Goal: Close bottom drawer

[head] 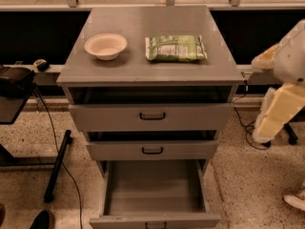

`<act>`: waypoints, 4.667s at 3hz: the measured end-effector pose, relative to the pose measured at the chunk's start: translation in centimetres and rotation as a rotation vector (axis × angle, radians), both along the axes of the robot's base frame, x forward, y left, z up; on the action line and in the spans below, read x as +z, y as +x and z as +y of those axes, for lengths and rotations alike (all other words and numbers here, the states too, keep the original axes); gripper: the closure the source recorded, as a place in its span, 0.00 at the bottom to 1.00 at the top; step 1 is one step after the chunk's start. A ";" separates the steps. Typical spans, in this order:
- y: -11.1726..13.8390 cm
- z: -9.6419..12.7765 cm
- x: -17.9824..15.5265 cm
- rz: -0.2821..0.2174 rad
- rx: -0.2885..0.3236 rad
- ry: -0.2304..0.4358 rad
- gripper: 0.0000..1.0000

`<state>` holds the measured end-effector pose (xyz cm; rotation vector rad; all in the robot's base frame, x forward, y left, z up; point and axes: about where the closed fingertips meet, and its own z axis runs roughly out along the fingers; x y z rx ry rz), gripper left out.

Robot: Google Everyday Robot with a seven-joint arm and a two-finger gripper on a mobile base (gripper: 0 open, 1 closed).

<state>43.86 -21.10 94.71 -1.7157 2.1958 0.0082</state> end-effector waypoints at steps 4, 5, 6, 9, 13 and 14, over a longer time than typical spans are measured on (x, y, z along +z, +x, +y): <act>-4.1 3.6 -19.5 0.112 0.022 0.297 0.00; -4.2 6.8 -24.6 0.095 0.046 0.505 0.00; -6.1 9.8 -31.1 0.103 0.099 0.683 0.00; -7.3 10.5 -37.7 0.078 0.193 0.756 0.00; -5.8 14.3 -54.9 -0.024 0.088 0.853 0.00; -5.2 11.8 -58.1 -0.035 0.078 0.839 0.00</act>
Offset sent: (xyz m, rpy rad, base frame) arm -0.0863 0.0324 -0.3038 0.2790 0.2407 0.0100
